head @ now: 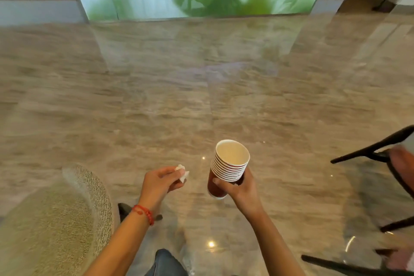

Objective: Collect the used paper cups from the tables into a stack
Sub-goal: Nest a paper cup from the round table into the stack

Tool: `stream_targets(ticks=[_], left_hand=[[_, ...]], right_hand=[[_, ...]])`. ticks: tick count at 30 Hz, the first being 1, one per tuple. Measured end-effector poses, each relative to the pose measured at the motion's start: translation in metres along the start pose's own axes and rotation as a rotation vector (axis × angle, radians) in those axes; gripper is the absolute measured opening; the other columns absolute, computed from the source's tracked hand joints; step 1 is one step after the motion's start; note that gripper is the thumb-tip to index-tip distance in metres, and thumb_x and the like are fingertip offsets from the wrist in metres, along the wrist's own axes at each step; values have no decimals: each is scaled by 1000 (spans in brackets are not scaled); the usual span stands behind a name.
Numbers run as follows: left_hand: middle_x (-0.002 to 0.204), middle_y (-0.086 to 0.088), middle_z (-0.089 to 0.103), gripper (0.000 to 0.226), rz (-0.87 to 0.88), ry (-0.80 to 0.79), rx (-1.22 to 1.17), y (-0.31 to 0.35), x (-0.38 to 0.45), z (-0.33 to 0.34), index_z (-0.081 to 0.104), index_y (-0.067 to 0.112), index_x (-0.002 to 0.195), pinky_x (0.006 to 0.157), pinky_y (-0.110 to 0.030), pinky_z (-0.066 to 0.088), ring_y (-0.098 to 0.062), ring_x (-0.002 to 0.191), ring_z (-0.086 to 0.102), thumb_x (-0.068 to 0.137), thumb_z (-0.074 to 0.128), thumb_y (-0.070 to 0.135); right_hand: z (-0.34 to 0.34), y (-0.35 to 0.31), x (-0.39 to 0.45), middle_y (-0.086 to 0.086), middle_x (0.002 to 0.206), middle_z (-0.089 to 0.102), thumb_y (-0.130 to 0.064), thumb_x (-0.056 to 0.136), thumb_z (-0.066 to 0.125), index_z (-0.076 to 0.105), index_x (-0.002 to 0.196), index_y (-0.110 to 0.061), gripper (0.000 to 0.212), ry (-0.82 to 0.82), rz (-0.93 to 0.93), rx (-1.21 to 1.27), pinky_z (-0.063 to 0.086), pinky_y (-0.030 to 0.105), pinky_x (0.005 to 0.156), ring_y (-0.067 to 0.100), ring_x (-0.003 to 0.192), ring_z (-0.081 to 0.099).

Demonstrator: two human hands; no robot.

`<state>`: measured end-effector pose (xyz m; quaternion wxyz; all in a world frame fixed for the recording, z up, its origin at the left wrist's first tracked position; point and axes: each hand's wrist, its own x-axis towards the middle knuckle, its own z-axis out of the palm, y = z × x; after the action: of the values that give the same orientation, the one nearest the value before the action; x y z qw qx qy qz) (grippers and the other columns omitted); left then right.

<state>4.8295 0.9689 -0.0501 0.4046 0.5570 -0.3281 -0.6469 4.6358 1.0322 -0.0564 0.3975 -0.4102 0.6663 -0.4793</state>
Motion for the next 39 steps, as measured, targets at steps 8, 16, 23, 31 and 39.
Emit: stream_targets(ticks=[8,16,23,31,39], left_hand=[[81,-13,70,7,7,121,-58,52,113,27,69,3,83,56,-18,56,-18,64,69,78,67,-1],[68,-9,71,5,46,317,-148,102,236,55,70,3,78,58,-20,57,-17,60,68,79,67,-1],[73,-9,73,7,89,508,-279,144,292,44,72,7,81,59,-21,57,-19,68,70,79,68,2],[64,-9,71,5,106,760,-398,177,340,-41,72,5,78,57,-20,56,-19,63,70,78,69,1],[76,-15,69,7,170,955,-485,230,391,-178,70,0,86,60,-21,57,-19,63,68,79,68,2]], right_hand=[[20,-25,150,-13,109,63,-16,65,85,50,122,-23,67,-130,-23,-18,48,8,72,-4,98,60],[44,-52,329,-13,112,61,-13,65,85,48,122,-25,69,-332,-82,-32,49,9,74,-7,98,59],[100,-88,437,-16,114,61,-24,64,85,47,125,-26,72,-592,-143,-114,51,12,77,-3,103,59],[239,-115,494,-22,109,65,-31,60,86,48,122,-37,73,-898,-140,-116,50,11,74,-5,102,60],[421,-163,525,-23,113,60,-45,53,84,45,121,-42,78,-1077,-197,-144,51,11,71,-5,102,59]])
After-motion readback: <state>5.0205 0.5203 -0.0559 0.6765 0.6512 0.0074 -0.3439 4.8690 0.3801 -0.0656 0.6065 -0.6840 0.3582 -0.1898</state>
